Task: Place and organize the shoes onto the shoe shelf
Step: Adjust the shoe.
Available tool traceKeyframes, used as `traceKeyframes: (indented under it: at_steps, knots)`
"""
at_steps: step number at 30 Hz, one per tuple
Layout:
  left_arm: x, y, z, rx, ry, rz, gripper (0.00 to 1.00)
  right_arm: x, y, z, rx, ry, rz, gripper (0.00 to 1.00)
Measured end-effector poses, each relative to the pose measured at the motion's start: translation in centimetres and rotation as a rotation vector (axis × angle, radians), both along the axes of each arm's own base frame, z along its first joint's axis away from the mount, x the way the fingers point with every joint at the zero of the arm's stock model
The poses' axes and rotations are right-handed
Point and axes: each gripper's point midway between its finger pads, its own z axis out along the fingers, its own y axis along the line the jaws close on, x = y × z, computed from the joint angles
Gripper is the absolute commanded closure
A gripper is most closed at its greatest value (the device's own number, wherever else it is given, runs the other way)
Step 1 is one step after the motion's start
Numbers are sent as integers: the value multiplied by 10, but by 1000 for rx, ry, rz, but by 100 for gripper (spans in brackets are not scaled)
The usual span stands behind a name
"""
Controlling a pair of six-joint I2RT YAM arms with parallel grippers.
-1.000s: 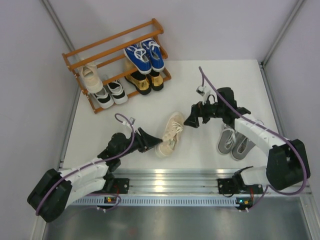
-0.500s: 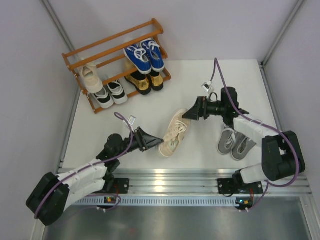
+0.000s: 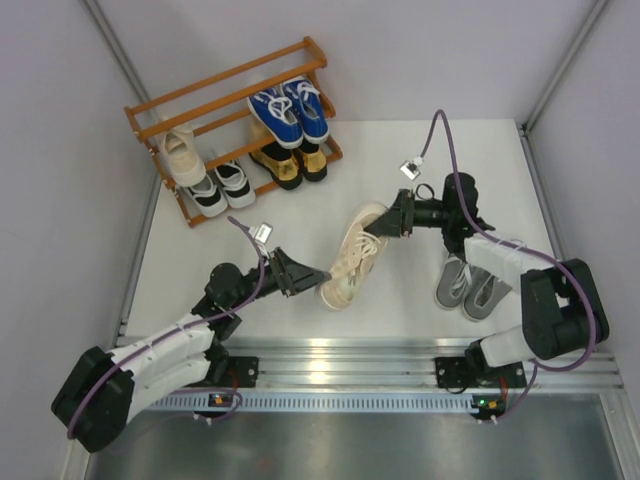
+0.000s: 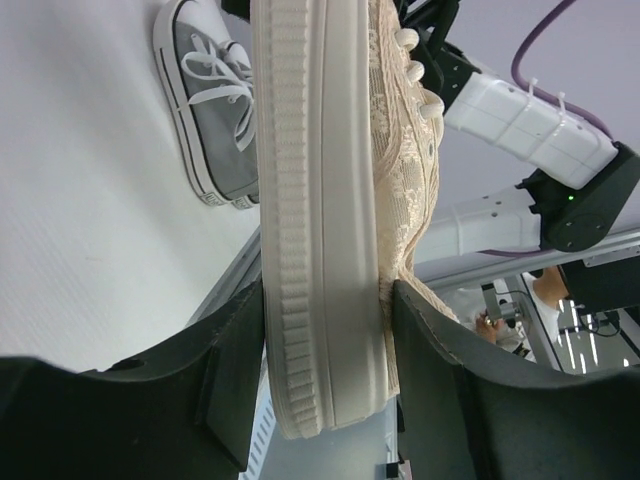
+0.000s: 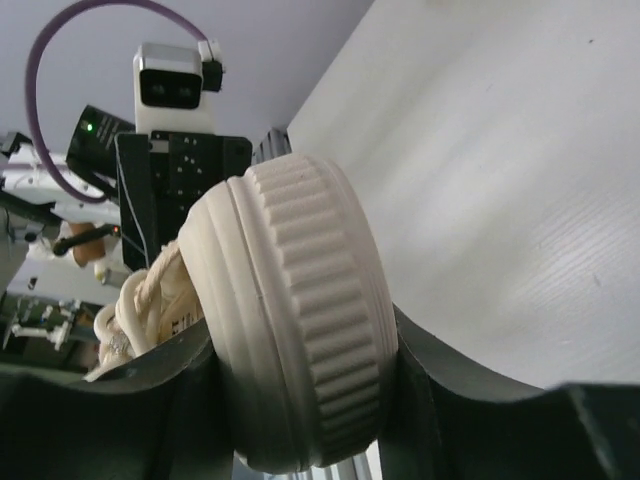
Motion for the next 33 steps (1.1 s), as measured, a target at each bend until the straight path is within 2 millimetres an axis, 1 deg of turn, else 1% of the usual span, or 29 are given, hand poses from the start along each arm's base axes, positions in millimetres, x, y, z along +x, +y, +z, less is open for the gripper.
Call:
traceKeyframes:
  at_steps: [1, 2, 3, 4, 5, 6, 8, 9, 11, 12, 13, 15, 16, 19, 20, 23, 30, 33]
  knots:
    - [-1, -1, 3, -5, -8, -9, 100, 0, 0, 2, 5, 1, 3, 71]
    - [-2, -1, 5, -10, -14, -16, 100, 1, 0, 4, 9, 2, 2, 81]
    - [-3, -2, 7, -12, -19, -20, 98, 2, 0, 6, 12, -6, 5, 85]
    - [-2, -2, 9, -14, -23, -21, 93, 2, 0, 8, 15, -12, 9, 88]
    - [-2, -2, 11, -17, -28, -22, 88, 3, 0, 11, 18, -19, 11, 95]
    - [-2, -2, 13, -20, -31, -20, 70, 3, 0, 14, 21, -22, 15, 97]
    - [-2, -2, 14, -19, -32, -17, 54, 4, 1, 20, 28, -34, 23, 100]
    - [-2, -1, 17, -23, -39, -14, 33, 4, 1, 22, 30, -36, 26, 100]
    - [-3, 1, 24, -30, -56, -2, 22, 7, -1, 26, 34, -45, 27, 100]
    - [-4, 3, 29, -38, -70, 6, 18, 7, -2, 28, 36, -49, 29, 100]
    - [-5, 6, 35, -47, -88, 15, 10, 9, -4, 30, 38, -52, 27, 100]
    - [-7, 11, 47, -65, -129, 38, 6, 14, -9, 34, 42, -57, 15, 100]
    - [-9, 13, 51, -74, -145, 44, 2, 16, -11, 36, 43, -63, 8, 100]
    - [-12, 19, 62, -94, -185, 65, 2, 23, -15, 44, 55, -67, -9, 100]
    - [-11, 20, 62, -95, -188, 70, 2, 24, -14, 45, 61, -66, -9, 100]
    - [-8, 20, 58, -83, -177, 89, 2, 30, -12, 48, 82, -43, -11, 100]
    - [3, 14, 33, -4, -144, 133, 2, 38, -9, 47, 119, 46, -19, 100]
    - [4, 12, 27, 21, -141, 138, 2, 40, -9, 46, 120, 53, -26, 100]
